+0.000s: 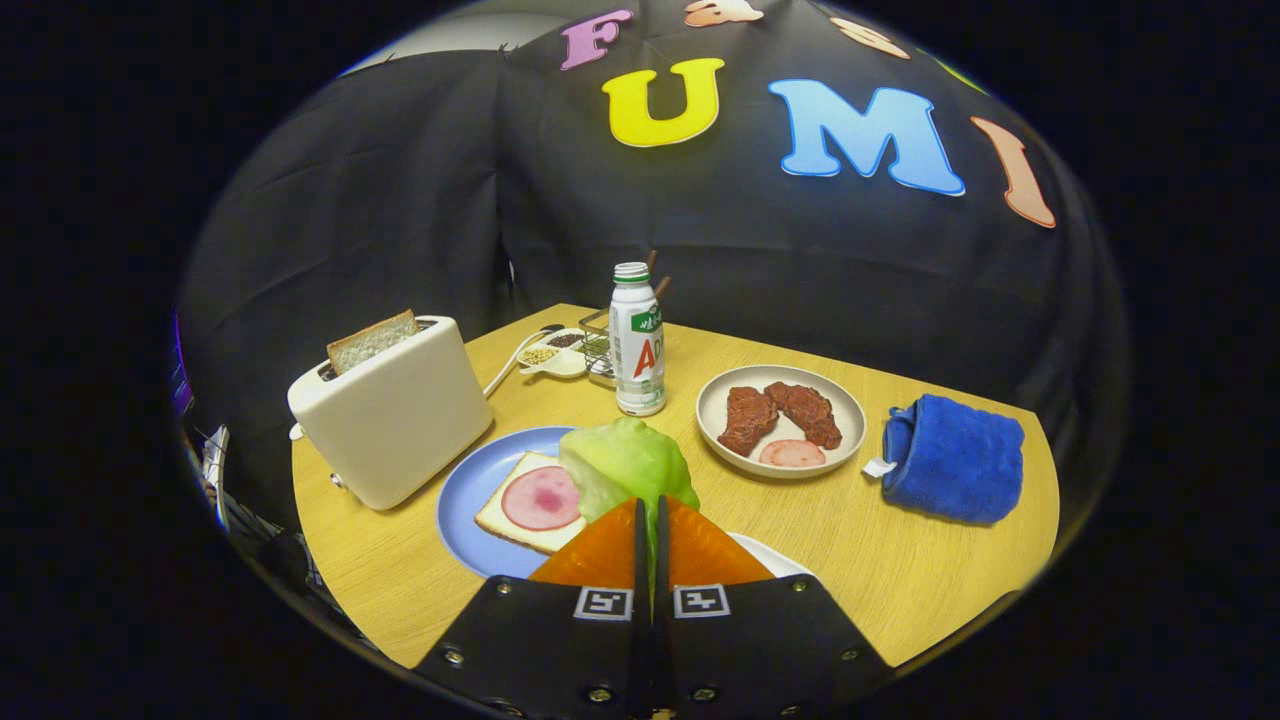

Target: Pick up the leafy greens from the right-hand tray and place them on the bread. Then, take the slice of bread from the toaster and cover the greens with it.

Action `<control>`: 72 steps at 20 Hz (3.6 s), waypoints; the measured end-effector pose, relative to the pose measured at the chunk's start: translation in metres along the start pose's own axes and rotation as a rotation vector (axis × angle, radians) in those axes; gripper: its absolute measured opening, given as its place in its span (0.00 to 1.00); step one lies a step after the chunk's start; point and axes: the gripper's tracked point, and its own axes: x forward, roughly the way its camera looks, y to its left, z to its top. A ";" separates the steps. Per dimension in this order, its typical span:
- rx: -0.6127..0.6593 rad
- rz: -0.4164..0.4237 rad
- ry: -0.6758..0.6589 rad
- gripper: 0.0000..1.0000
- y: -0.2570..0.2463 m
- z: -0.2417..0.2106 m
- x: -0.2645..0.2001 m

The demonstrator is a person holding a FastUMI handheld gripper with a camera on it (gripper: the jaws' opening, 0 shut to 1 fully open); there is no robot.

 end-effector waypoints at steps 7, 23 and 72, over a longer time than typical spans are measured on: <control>-0.079 0.001 0.008 0.01 0.031 0.010 0.045; -0.067 0.151 0.089 0.19 0.095 -0.010 0.084; -0.049 -0.033 -0.403 0.31 0.285 0.081 0.022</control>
